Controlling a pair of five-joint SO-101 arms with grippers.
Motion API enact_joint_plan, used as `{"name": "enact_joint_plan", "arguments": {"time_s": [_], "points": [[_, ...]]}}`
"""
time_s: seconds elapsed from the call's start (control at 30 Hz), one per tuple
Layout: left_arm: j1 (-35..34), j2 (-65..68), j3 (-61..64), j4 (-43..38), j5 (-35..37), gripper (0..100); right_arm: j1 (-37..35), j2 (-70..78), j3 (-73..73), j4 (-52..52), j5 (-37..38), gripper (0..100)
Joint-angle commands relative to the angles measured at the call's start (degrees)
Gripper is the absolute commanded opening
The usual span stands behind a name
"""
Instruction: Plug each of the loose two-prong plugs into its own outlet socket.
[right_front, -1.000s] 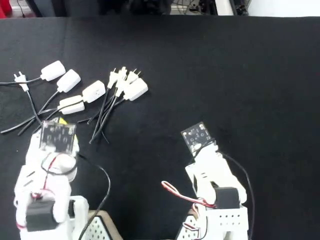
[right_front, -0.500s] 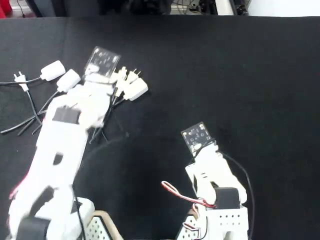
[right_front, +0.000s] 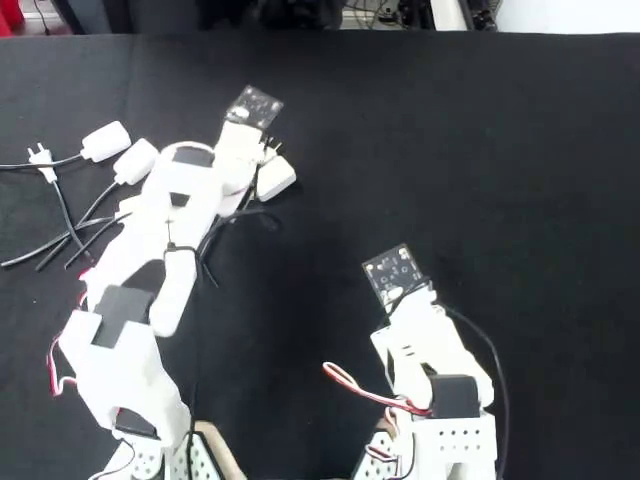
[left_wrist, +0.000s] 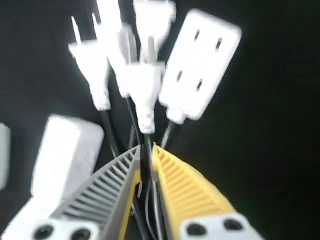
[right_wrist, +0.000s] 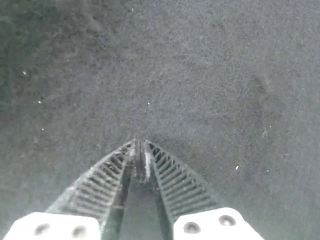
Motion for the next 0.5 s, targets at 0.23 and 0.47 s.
{"name": "enact_joint_plan", "arguments": {"time_s": [0.23, 0.47], "points": [[2.9, 9.3, -24.8, 8.1, -1.9, 10, 0.4, -1.7, -0.2, 0.1, -0.2, 1.7], [3.3, 18.1, -41.7, 22.6, -1.9, 10, 0.4, -1.7, -0.2, 0.1, -0.2, 1.7]]}}
